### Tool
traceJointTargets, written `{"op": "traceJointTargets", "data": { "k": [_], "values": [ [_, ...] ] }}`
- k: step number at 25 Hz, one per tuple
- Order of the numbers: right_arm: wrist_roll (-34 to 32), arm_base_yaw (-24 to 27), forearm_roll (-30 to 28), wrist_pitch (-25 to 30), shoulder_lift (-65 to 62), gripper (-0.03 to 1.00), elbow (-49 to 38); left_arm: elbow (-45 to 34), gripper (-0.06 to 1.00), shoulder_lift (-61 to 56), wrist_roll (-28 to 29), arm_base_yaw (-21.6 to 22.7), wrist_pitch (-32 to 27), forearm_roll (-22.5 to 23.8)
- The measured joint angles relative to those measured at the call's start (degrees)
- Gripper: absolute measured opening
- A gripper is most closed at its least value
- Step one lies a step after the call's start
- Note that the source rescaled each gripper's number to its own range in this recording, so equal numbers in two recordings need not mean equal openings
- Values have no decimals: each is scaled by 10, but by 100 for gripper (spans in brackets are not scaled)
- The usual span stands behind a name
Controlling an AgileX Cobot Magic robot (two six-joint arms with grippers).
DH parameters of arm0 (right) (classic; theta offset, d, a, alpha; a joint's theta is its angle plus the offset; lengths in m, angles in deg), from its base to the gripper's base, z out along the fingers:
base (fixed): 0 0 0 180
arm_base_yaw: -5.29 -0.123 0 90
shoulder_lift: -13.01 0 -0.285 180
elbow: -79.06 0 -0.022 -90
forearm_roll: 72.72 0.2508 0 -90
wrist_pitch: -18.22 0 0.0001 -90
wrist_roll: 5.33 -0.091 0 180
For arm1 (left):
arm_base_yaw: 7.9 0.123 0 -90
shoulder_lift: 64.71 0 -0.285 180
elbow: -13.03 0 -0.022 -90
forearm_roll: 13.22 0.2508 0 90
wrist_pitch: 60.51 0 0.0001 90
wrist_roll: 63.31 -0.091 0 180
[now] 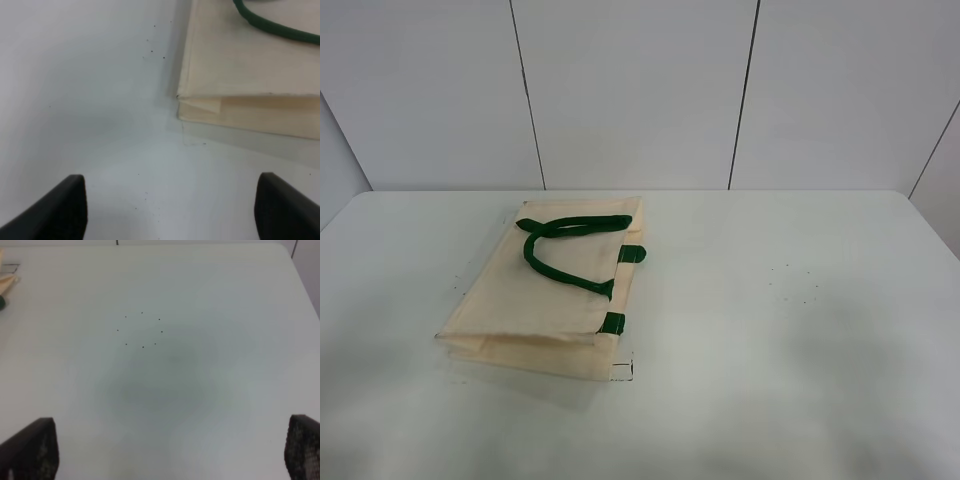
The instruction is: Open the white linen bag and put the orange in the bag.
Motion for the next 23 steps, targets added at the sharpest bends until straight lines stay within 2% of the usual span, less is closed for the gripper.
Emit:
{"op": "traceJointTargets", "data": {
  "k": [8, 23],
  "values": [
    [0, 0, 0, 0, 0, 100, 0, 0, 87, 0, 0, -15, 0, 0],
    [0, 0, 0, 0, 0, 100, 0, 0, 87, 0, 0, -15, 0, 0]
  ]
}}
